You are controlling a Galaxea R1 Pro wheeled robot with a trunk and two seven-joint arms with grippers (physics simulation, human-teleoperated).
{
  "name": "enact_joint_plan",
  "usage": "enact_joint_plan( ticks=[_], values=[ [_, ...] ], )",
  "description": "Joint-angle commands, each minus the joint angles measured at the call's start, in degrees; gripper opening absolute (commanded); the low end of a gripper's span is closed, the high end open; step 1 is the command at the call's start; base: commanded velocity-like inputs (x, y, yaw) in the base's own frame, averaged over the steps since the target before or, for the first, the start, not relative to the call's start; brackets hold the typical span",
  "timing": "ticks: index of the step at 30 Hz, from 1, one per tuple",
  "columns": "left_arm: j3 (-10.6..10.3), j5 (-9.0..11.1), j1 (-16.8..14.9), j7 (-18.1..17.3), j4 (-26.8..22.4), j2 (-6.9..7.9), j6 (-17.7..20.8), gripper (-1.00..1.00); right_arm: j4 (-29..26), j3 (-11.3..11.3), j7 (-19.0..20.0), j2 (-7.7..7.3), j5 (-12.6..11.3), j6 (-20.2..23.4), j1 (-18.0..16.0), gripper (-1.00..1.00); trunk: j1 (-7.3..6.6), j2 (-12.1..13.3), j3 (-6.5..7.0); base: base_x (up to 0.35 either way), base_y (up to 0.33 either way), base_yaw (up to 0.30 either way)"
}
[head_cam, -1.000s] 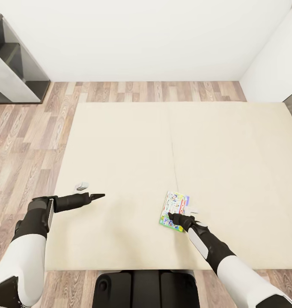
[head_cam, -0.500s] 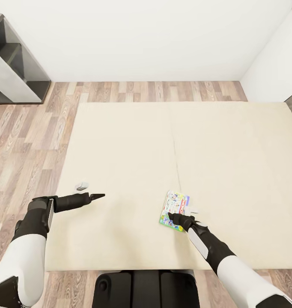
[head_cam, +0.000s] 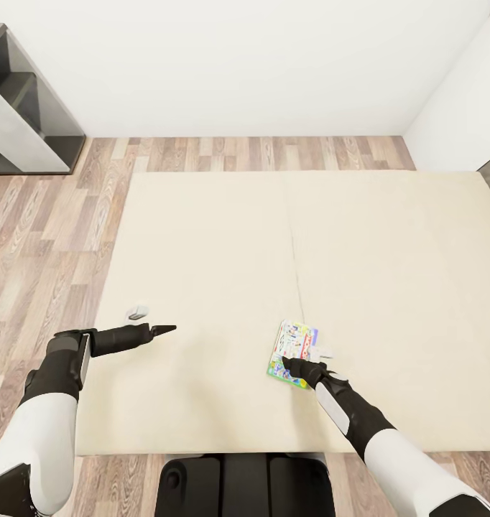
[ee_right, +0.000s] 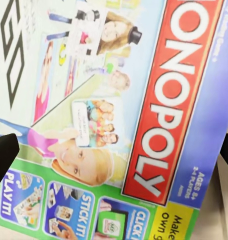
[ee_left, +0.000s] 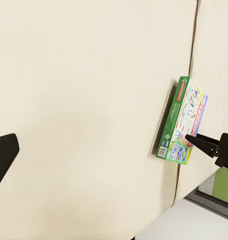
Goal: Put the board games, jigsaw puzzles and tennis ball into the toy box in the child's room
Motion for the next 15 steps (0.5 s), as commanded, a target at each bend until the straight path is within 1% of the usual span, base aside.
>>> enact_joint_plan(
  ticks=[1, 15],
  values=[
    [0.2, -0.6, -0.1, -0.6, -0.1, -0.05, 0.4, 1.0, -0.1, 0.4, -0.5, -0.09, -0.5, 0.2, 0.0, 1.0, 0.03, -0.1, -0.07, 0.0, 0.0, 0.0],
    [0.3, -0.6, -0.1, -0.6, -0.1, -0.01, 0.4, 1.0, -0.1, 0.4, -0.5, -0.1, -0.5, 0.2, 0.0, 1.0, 0.03, -0.1, -0.07, 0.0, 0.033, 0.0]
  ],
)
